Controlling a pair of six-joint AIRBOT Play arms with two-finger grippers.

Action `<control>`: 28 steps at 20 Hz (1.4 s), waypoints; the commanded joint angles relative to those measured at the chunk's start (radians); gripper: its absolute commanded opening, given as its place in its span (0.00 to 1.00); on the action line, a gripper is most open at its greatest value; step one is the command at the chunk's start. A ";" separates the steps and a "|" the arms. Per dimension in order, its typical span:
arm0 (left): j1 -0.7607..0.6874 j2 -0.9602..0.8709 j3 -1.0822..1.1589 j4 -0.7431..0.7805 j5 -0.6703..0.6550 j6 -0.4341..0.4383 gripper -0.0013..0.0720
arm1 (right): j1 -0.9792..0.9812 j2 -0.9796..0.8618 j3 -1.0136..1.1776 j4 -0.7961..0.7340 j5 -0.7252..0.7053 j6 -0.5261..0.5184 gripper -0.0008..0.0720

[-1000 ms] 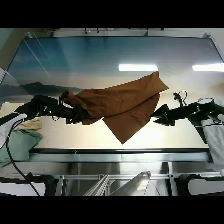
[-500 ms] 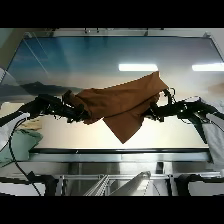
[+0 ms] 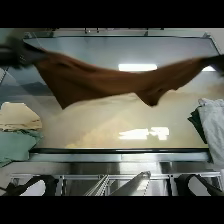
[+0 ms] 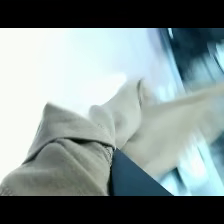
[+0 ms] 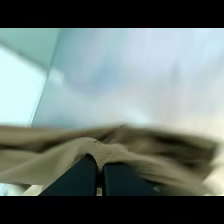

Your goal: Fold the shirts.

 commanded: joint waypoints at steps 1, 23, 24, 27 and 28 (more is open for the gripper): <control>0.211 0.119 0.230 -0.010 0.031 -0.063 0.06 | -0.227 0.206 0.194 0.053 0.005 0.011 0.04; -0.158 -0.770 0.249 0.431 0.082 -0.119 1.00 | 0.282 -0.500 -0.193 -0.218 -0.235 -0.014 0.04; -0.135 -0.803 0.249 0.425 0.105 -0.147 1.00 | 0.282 -0.553 -0.193 -0.218 -0.233 -0.023 0.04; -0.080 -0.854 0.227 0.424 0.237 -0.178 0.99 | 0.280 -0.641 -0.193 -0.222 -0.234 -0.061 0.04; -0.076 -0.843 0.187 0.424 0.264 -0.178 0.99 | 0.280 -0.644 -0.193 -0.220 -0.234 -0.073 0.04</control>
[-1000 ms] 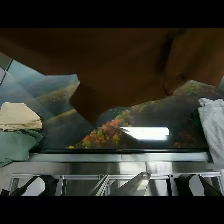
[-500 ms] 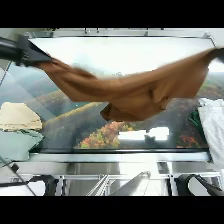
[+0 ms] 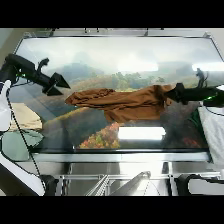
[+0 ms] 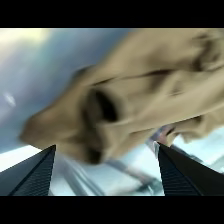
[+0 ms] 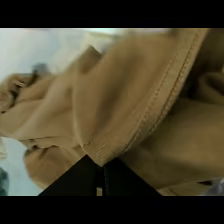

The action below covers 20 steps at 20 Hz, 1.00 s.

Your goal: Fold the shirts.

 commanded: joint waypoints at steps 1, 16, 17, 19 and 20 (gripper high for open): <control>0.031 -0.020 -0.095 0.010 0.096 -0.020 0.99 | 0.006 -0.078 -0.006 -0.002 -0.012 -0.039 0.04; -0.184 0.163 -0.549 -0.175 -0.557 0.050 0.95 | 0.008 -0.077 -0.006 0.000 0.075 -0.042 0.04; -0.188 0.137 -0.518 -0.175 -0.525 0.050 0.62 | 0.008 -0.077 -0.006 0.000 0.080 -0.042 0.04; -0.189 0.109 -0.459 -0.193 -0.419 0.080 0.06 | 0.007 -0.075 -0.006 0.010 0.115 -0.043 0.04; -0.189 0.113 -0.421 -0.228 -0.346 0.096 0.05 | -0.001 -0.063 -0.004 0.032 0.152 -0.049 0.04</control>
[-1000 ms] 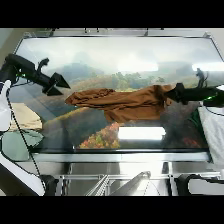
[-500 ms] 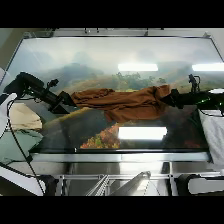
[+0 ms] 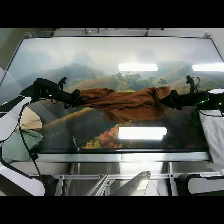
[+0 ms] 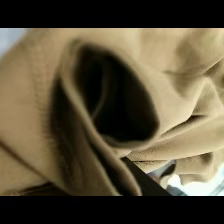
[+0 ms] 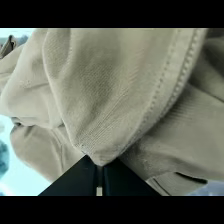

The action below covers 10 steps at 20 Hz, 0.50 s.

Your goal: Fold the shirts.

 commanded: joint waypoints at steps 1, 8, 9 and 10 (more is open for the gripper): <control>0.000 -0.010 0.111 -0.111 0.188 0.050 0.05 | -0.019 0.030 0.014 0.072 0.117 -0.036 0.04; 0.097 0.377 0.511 -0.204 0.520 -0.011 0.05 | -0.276 0.457 0.348 0.497 0.264 -0.103 0.04; 0.110 0.435 0.555 -0.204 0.515 -0.012 0.06 | -0.314 0.517 0.405 0.499 0.263 -0.100 0.04; 0.118 0.481 0.591 -0.204 0.511 -0.022 0.06 | -0.350 0.584 0.453 0.499 0.262 -0.100 0.04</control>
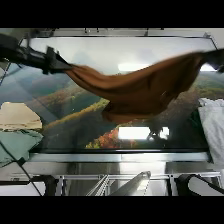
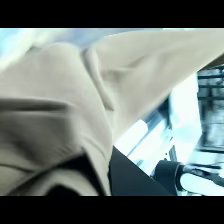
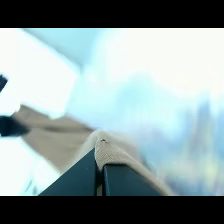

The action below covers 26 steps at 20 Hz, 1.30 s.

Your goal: Fold the shirts.

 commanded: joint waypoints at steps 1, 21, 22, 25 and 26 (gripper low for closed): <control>0.039 0.188 0.168 -0.019 0.070 -0.043 0.06 | -0.129 0.229 0.169 0.096 0.019 -0.006 0.04; 0.046 -0.014 -0.584 -0.014 -0.323 0.150 0.07 | 0.420 -0.436 0.282 -0.410 -0.447 0.036 0.04; 0.052 -0.116 -0.573 -0.015 -0.336 0.149 0.28 | 0.422 -0.528 0.283 -0.348 -0.452 0.040 0.17; 0.101 -0.405 -0.401 -0.078 -0.193 0.106 0.99 | 0.376 -0.677 0.283 -0.167 -0.348 0.050 0.49; 0.125 -0.471 -0.317 -0.117 -0.101 0.105 0.99 | 0.345 -0.684 0.283 -0.163 -0.296 0.051 0.46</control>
